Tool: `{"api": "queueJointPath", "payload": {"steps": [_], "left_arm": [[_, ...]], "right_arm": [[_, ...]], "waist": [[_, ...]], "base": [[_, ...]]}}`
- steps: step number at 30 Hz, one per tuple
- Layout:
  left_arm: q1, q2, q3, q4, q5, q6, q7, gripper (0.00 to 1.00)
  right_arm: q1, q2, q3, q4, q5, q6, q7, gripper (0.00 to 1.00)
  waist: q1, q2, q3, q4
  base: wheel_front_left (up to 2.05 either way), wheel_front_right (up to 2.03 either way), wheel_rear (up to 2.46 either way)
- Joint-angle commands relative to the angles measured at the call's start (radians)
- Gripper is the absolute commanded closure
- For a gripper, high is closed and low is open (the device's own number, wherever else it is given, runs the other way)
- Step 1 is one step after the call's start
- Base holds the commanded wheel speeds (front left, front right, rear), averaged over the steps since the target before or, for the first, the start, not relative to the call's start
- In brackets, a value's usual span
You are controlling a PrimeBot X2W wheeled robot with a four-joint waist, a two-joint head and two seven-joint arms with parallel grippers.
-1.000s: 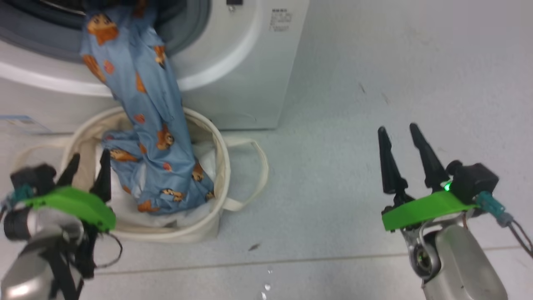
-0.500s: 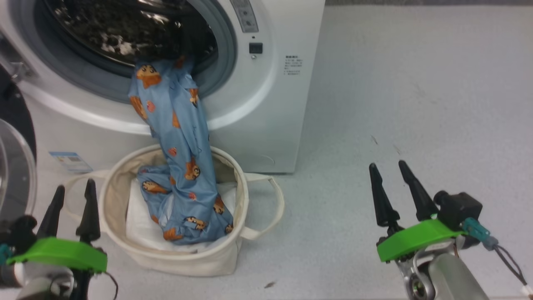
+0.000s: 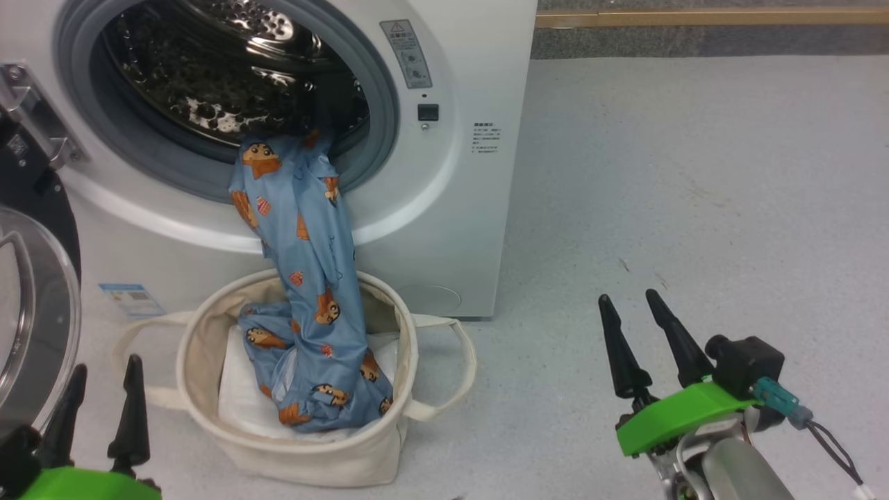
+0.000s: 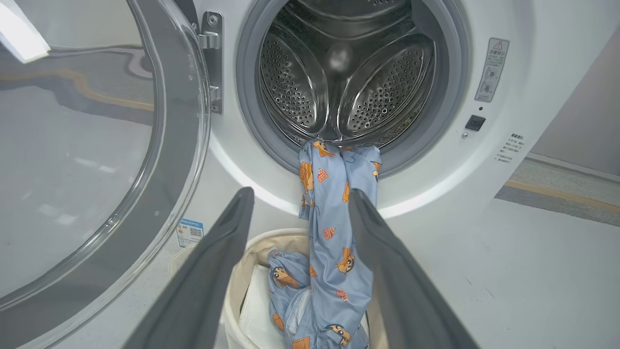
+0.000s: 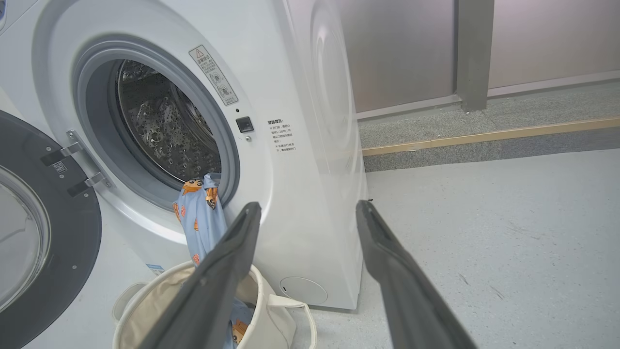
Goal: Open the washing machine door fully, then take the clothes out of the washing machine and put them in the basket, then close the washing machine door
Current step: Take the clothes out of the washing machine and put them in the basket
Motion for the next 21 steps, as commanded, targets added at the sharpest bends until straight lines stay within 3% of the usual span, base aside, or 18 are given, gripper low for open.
{"api": "queueJointPath", "payload": {"steps": [1,7,21], "left_arm": [[-0.025,0.044,0.043,-0.042,0.013,0.012,-0.010,0.00],[0.004,0.036,0.038,-0.090,0.026,0.055,0.010,0.00],[0.004,0.036,0.023,-0.161,0.020,0.079,0.056,0.00]], "right_arm": [[-0.023,0.005,0.025,-0.031,0.007,0.001,-0.005,0.00],[-0.027,0.005,0.026,-0.030,0.011,0.001,-0.005,0.00],[-0.035,0.005,0.028,-0.028,0.012,0.001,-0.005,0.00]], "waist": [[0.0000,-0.0001,0.001,-0.001],[0.0000,-0.0001,0.002,-0.002],[0.0000,-0.0001,0.023,-0.004]], "base": [[0.00,0.00,0.00],[0.00,0.00,0.00],[0.00,0.00,0.00]]}}
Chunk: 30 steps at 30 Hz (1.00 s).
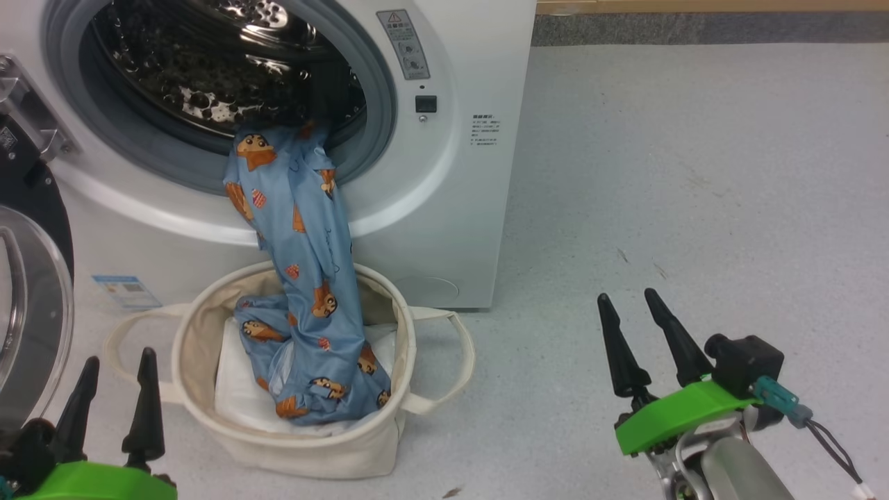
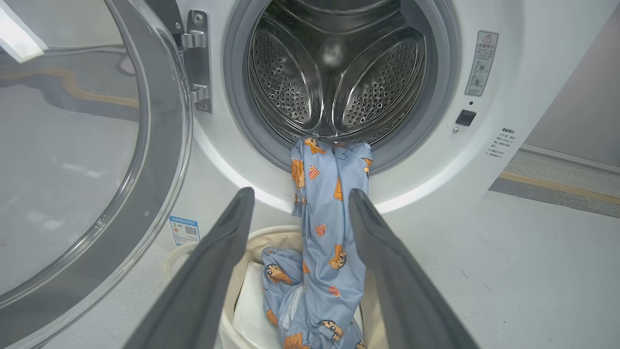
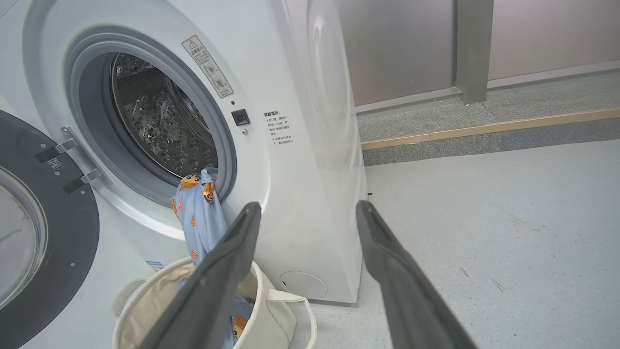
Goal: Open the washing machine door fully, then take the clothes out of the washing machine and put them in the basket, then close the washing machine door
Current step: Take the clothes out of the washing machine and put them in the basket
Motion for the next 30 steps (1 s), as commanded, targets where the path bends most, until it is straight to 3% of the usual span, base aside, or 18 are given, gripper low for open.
{"api": "queueJointPath", "payload": {"steps": [1,8,16,30], "left_arm": [[-0.033,0.033,0.042,-0.040,0.005,0.004,0.001,0.00],[-0.035,0.030,0.051,-0.059,-0.012,0.014,0.008,0.00],[-0.095,0.041,0.033,-0.052,-0.017,-0.002,0.030,0.00],[-0.541,0.055,-0.103,0.195,0.013,-0.104,0.192,0.00]], "right_arm": [[-0.033,0.005,0.024,-0.029,0.003,0.001,-0.005,0.00],[-0.037,0.005,0.027,-0.031,0.006,0.001,-0.005,0.00],[-0.047,0.005,0.025,-0.034,0.003,0.001,-0.005,0.00],[-0.093,0.005,0.026,-0.049,-0.002,0.001,-0.005,0.00]], "waist": [[0.0000,-0.0001,0.003,0.000],[0.0000,-0.0001,0.012,-0.001],[0.0000,-0.0001,0.040,-0.004],[0.0000,-0.0001,0.152,-0.028]], "base": [[0.00,0.00,0.00],[0.00,0.00,0.00],[0.00,0.00,0.00],[0.00,0.00,0.00]]}}
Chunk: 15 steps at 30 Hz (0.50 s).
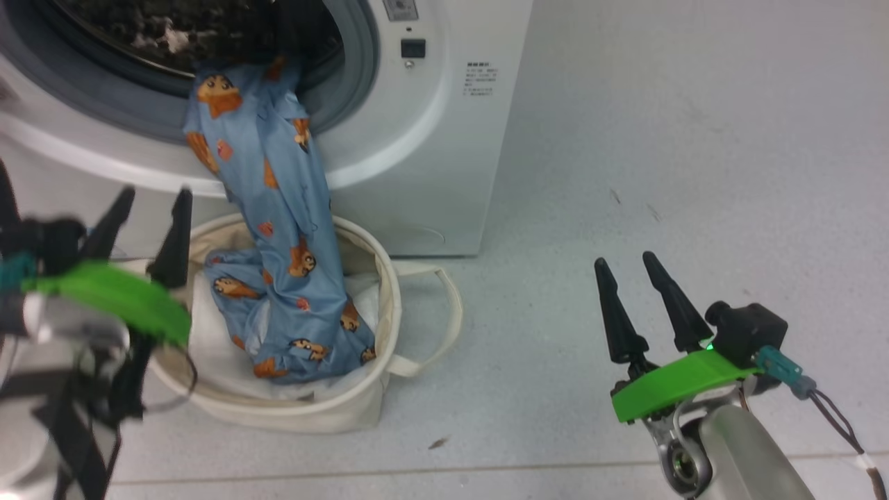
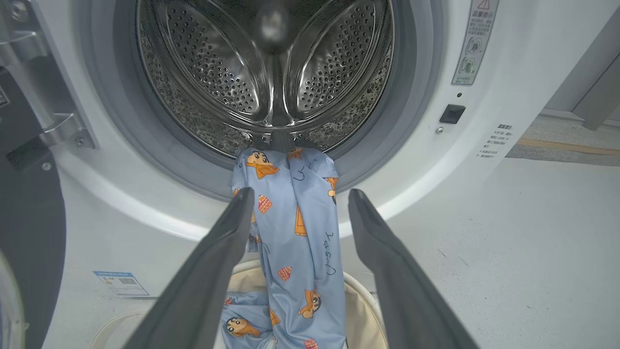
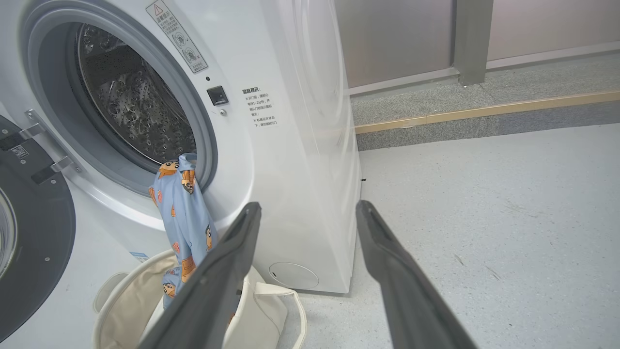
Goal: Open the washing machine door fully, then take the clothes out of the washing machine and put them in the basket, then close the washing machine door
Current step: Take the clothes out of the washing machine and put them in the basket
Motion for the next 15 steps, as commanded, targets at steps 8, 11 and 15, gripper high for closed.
{"api": "queueJointPath", "payload": {"steps": [8,11,15], "left_arm": [[-0.365,-0.005,-0.035,0.225,0.000,-0.034,0.196,0.00],[-0.467,-0.021,-0.051,0.317,-0.007,-0.041,0.260,0.00],[-0.588,-0.029,-0.072,0.423,0.004,-0.052,0.292,0.00]], "right_arm": [[-0.067,0.005,0.019,-0.043,-0.010,0.001,-0.005,0.00],[-0.081,0.005,0.020,-0.048,-0.012,0.001,-0.005,0.00],[-0.098,0.005,0.015,-0.059,-0.017,0.001,-0.005,0.00]], "waist": [[0.0000,0.0000,0.096,-0.032],[0.0000,0.0000,0.127,-0.045],[0.0000,0.0000,0.172,-0.064]], "base": [[0.00,0.00,0.00],[0.00,0.00,0.00],[0.00,0.00,0.00]]}}
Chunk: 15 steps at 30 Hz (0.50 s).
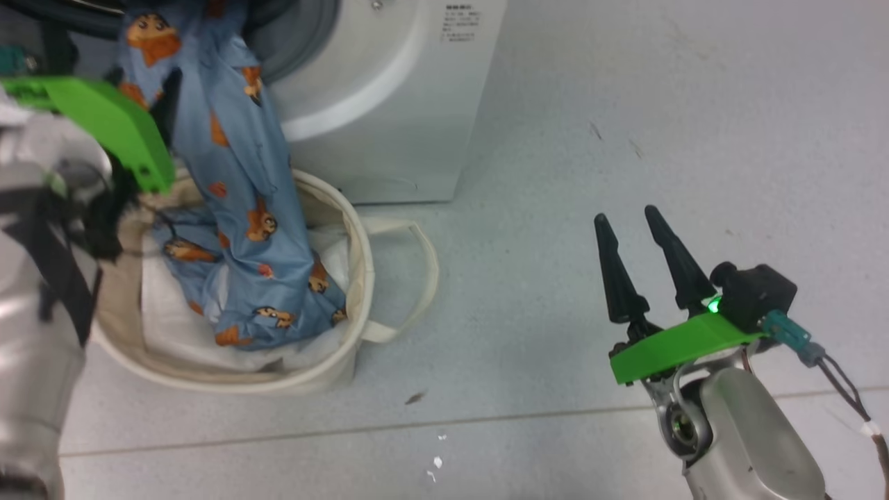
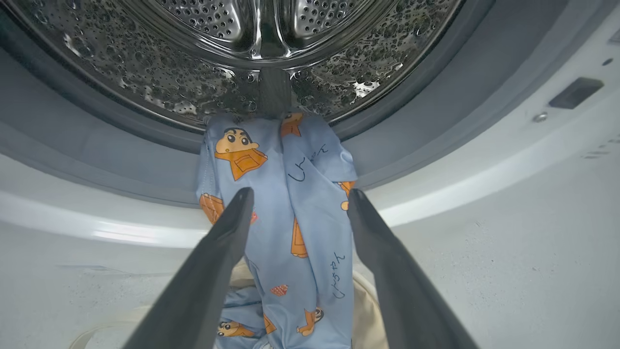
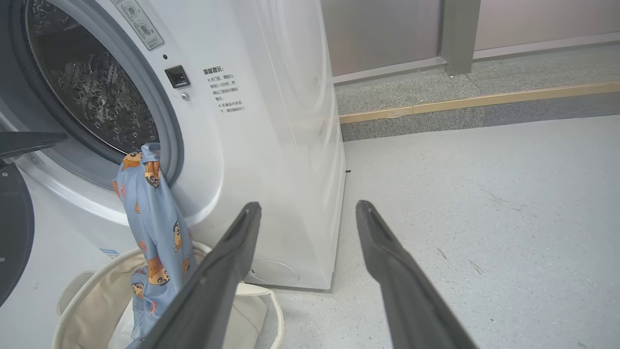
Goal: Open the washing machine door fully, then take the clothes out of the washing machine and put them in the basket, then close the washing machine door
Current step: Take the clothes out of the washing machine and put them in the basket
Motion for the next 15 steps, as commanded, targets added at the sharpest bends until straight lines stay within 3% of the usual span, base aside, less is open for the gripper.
{"api": "queueJointPath", "payload": {"steps": [1,8,15], "left_arm": [[-0.061,0.040,0.023,-0.016,0.008,-0.003,0.008,0.00],[-0.231,0.022,-0.004,0.168,0.011,-0.011,0.110,0.00],[-0.372,-0.013,-0.036,0.287,0.038,-0.006,0.112,0.00]], "right_arm": [[-0.018,0.005,0.015,-0.037,-0.007,0.001,-0.005,0.00],[-0.041,0.005,0.000,-0.061,-0.014,0.001,-0.005,0.00],[-0.062,0.005,-0.010,-0.080,-0.026,0.001,-0.005,0.00]], "waist": [[0.0000,0.0000,0.028,-0.016],[0.0000,0.0000,0.125,-0.031],[0.0000,0.0000,0.210,-0.022]], "base": [[0.00,0.00,0.00],[0.00,0.00,0.00],[0.00,0.00,0.00]]}}
